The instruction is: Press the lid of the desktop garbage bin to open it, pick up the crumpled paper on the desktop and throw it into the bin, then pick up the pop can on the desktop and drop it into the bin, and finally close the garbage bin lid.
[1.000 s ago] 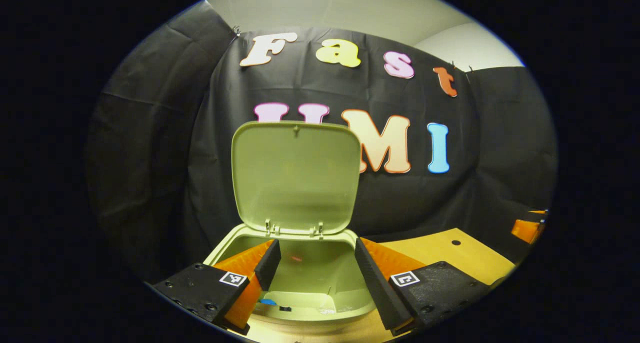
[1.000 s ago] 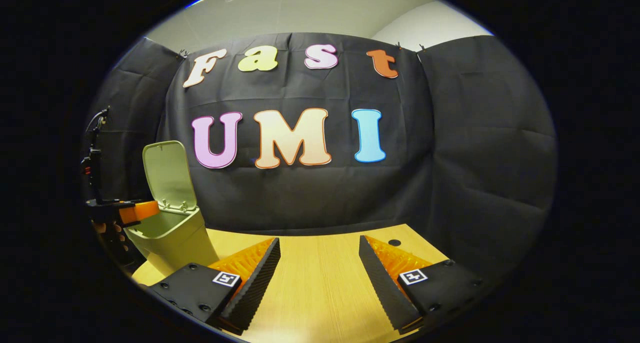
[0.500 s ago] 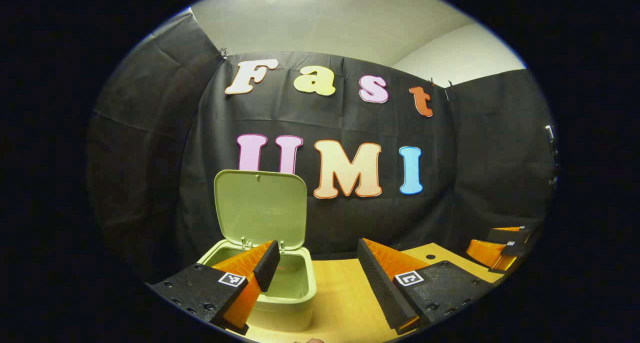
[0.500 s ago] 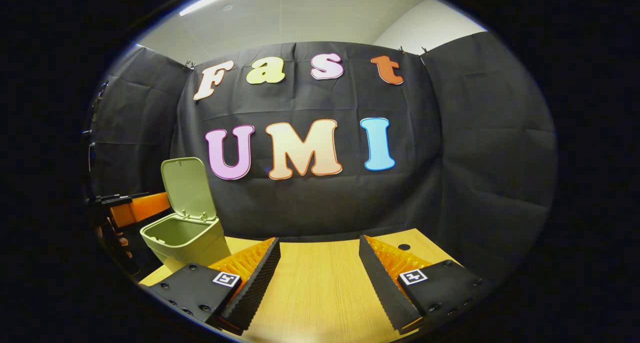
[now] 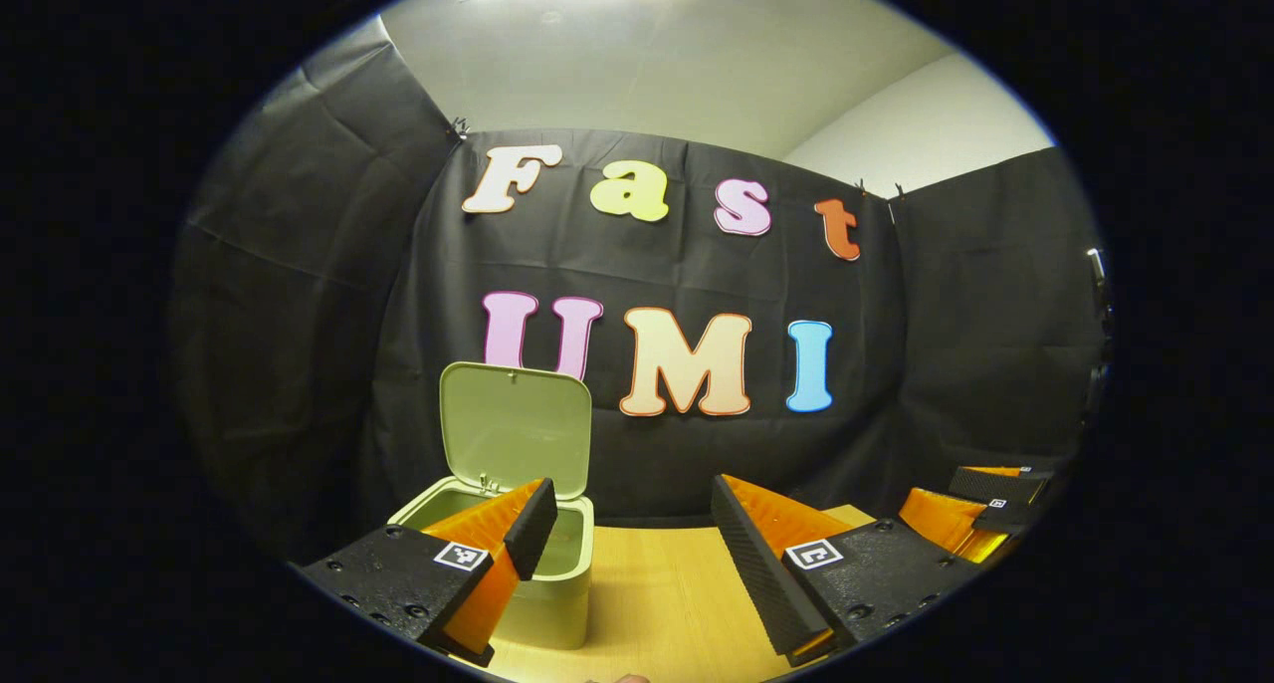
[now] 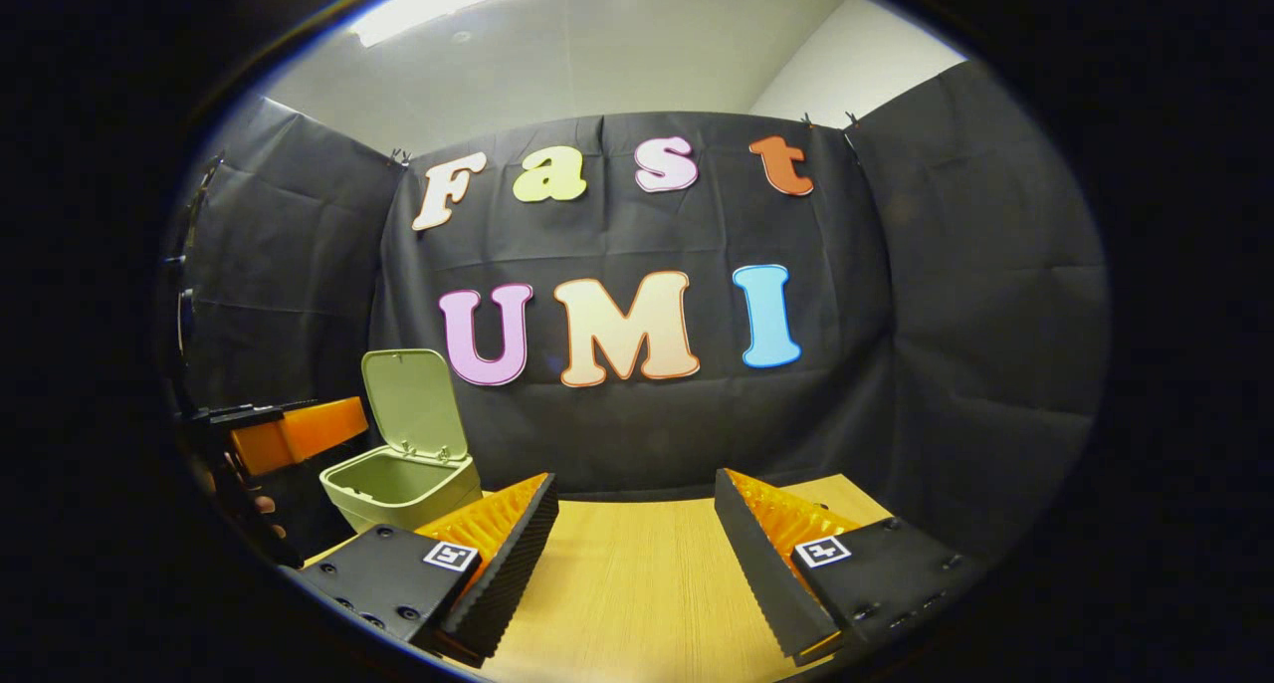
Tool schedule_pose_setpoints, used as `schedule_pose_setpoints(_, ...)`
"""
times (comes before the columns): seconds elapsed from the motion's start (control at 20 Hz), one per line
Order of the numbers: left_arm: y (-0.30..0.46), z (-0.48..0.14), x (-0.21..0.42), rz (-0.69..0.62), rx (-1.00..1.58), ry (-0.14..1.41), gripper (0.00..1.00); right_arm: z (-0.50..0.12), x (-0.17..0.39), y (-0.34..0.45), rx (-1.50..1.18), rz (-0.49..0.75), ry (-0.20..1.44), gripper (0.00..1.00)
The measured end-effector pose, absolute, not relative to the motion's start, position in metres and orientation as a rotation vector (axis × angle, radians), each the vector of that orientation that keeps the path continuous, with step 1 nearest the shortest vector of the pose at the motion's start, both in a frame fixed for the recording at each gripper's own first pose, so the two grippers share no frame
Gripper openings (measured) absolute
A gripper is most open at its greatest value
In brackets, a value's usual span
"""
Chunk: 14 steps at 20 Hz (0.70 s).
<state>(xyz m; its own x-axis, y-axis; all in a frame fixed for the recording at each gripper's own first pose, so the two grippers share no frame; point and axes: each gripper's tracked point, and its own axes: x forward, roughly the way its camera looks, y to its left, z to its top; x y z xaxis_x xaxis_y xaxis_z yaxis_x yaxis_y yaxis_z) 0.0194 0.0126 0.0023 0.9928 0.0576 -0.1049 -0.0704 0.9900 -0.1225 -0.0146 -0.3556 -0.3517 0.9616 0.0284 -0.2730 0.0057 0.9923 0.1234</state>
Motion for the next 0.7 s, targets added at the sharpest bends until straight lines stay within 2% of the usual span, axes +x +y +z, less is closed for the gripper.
schedule_pose_setpoints(0.7,-0.001,0.030,0.005,0.076,-0.128,0.046,0.92,-0.318,-0.028,-0.363,0.137,0.016,0.189,0.99)
